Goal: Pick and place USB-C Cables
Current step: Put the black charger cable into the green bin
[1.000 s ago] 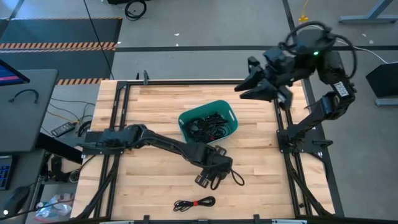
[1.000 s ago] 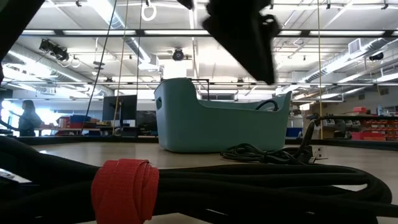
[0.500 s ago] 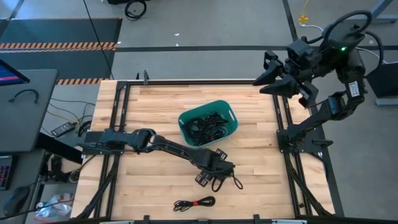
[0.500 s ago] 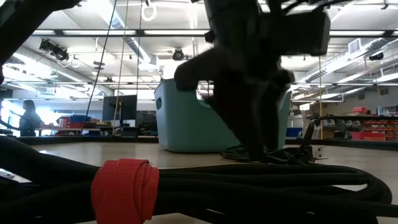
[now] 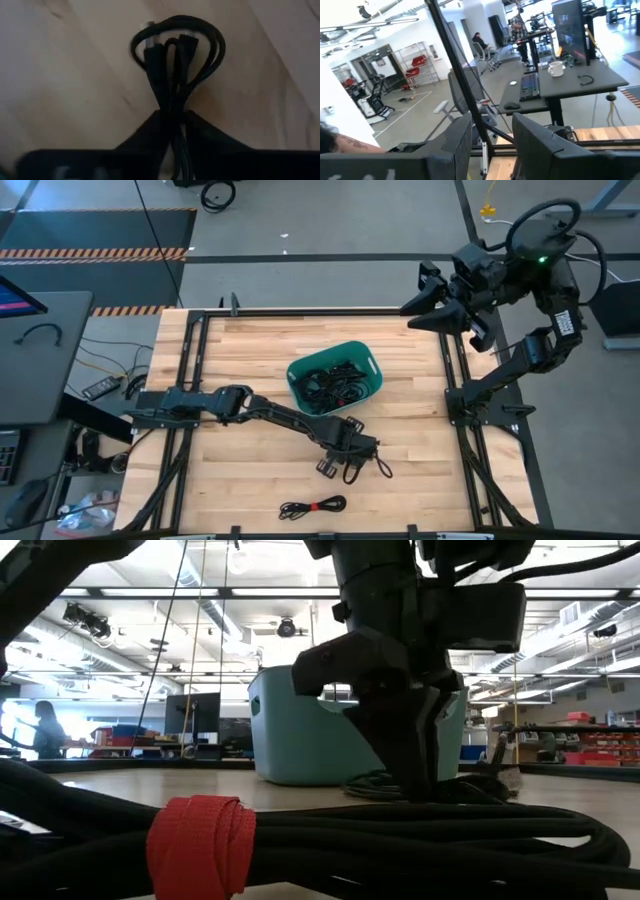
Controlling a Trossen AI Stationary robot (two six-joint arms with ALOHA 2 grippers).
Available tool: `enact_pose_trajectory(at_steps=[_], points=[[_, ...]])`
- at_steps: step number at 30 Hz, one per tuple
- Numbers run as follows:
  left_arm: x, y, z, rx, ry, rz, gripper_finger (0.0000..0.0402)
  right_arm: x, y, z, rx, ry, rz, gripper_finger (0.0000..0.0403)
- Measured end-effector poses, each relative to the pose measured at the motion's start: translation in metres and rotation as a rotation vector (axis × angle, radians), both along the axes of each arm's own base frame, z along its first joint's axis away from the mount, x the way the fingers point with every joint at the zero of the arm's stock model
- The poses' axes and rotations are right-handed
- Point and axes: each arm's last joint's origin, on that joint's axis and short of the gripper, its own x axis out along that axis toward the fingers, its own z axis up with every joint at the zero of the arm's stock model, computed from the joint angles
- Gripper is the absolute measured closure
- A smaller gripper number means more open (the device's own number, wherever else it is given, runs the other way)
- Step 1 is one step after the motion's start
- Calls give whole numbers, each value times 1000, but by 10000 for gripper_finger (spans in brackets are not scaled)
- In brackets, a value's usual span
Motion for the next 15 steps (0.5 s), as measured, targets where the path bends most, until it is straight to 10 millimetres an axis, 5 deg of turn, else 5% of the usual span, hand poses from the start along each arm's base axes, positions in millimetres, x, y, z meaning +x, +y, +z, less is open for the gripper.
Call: enact_pose_trajectory(at_steps=[2, 9, 15], points=[[1, 1, 1, -11, -4, 4, 362, 0, 0, 0, 0, 0, -14, 257], [0, -2, 13, -37, -12, 62, 370, 0, 0, 0, 0, -1, -17, 257], [-2, -4, 93, -125, -183, 118, 395, 0, 0, 0, 0, -2, -17, 257]])
